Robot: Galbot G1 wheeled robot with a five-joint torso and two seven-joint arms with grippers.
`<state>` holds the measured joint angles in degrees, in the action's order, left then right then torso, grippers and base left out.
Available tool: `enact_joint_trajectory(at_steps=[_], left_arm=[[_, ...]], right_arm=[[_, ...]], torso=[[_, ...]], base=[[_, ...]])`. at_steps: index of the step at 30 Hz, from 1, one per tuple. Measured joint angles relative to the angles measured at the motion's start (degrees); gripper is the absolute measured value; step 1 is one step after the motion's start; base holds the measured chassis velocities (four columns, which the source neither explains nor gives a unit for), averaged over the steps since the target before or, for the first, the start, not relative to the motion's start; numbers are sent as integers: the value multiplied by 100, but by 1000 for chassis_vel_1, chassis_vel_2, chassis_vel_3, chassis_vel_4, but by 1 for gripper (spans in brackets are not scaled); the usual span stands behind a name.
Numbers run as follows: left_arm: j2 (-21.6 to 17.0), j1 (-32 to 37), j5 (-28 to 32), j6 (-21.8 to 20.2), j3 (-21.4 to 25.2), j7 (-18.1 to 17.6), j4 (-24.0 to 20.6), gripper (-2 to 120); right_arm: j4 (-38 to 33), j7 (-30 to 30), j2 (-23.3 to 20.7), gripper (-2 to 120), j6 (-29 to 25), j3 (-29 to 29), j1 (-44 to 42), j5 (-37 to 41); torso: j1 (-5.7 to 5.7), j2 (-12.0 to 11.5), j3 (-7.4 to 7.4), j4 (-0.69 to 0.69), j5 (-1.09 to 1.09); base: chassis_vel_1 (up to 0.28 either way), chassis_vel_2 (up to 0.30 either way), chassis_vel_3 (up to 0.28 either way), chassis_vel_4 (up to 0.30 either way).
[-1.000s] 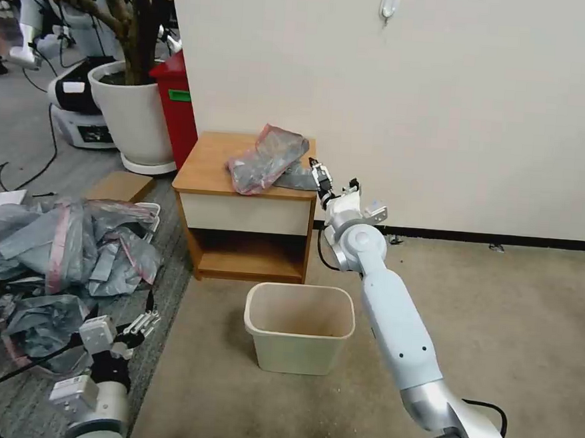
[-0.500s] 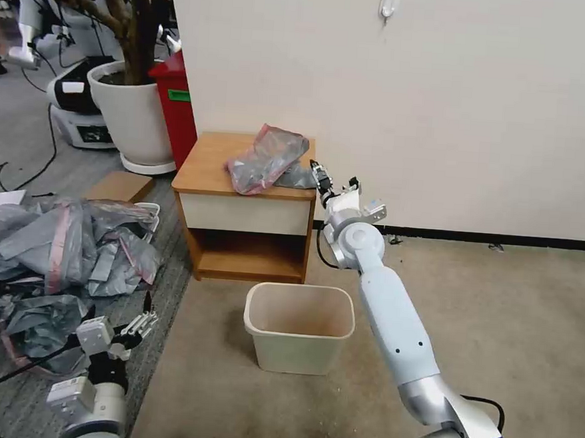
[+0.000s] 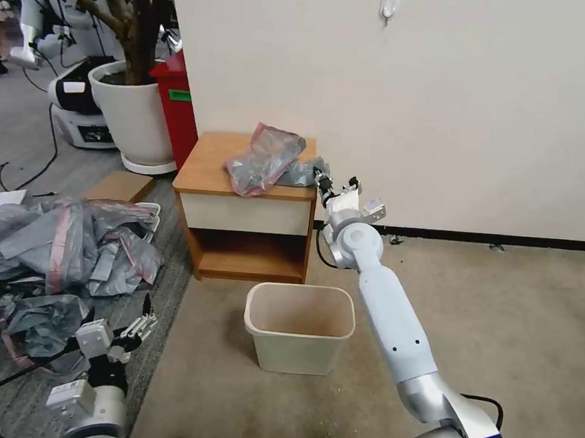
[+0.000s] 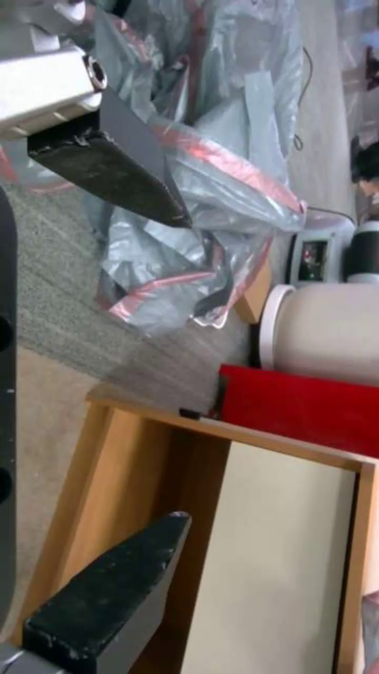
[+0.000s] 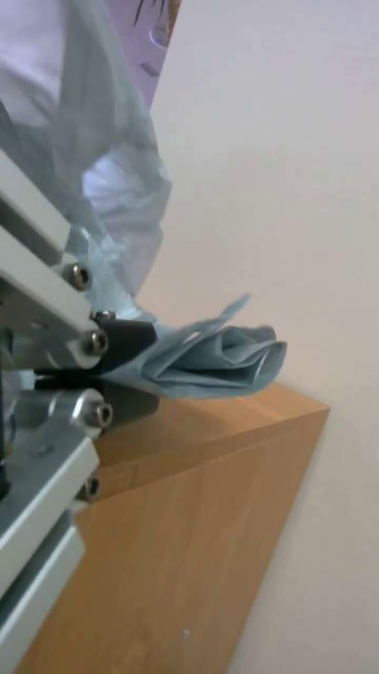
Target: Pick up the garbage bag from the table and place it over the trash can.
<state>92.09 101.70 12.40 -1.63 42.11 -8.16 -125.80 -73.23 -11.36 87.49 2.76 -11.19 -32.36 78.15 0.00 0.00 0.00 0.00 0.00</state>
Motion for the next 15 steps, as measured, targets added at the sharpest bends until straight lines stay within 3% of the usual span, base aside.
enact_joint_trajectory(at_steps=[7, 15], left_arm=[[3, 9, -14, 38, -14, 0, 30, 100], [5, -25, -14, 46, -25, 0, 72, 100]], right_arm=[[-112, -1, -82, 0, -45, -27, -102, -21], [-766, -256, -354, 0, -48, 54, -558, -92]], torso=[[0, 0, 0, 0, 0], [0, 0, 0, 0, 1]], base=[[0, 0, 0, 0], [0, 0, 0, 0]])
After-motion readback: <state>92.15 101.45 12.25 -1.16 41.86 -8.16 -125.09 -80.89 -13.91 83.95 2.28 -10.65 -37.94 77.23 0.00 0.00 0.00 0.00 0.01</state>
